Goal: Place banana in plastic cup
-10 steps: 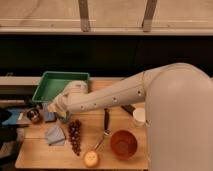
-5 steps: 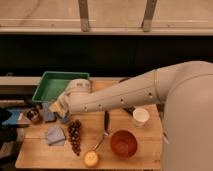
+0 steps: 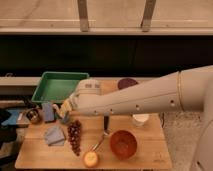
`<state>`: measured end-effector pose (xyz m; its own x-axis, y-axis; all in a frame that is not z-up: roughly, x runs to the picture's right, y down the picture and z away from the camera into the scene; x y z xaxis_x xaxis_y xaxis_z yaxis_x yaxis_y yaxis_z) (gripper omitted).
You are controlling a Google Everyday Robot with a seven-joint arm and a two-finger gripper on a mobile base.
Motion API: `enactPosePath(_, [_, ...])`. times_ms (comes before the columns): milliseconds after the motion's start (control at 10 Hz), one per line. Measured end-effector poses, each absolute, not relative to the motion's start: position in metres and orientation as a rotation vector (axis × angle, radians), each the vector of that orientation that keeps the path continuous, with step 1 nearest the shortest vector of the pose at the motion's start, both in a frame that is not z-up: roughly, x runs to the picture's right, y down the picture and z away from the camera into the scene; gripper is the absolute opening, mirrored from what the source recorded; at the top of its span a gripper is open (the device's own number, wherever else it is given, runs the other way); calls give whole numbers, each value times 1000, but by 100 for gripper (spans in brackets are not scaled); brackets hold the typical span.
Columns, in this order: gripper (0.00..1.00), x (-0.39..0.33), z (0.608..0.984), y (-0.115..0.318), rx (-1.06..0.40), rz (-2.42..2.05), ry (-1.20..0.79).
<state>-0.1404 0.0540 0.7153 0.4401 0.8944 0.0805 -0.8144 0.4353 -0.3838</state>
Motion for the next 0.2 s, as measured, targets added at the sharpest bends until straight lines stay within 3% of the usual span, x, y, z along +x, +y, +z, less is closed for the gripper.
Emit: enactPosePath(200, [79,-138,715,53,-306,1085,-289])
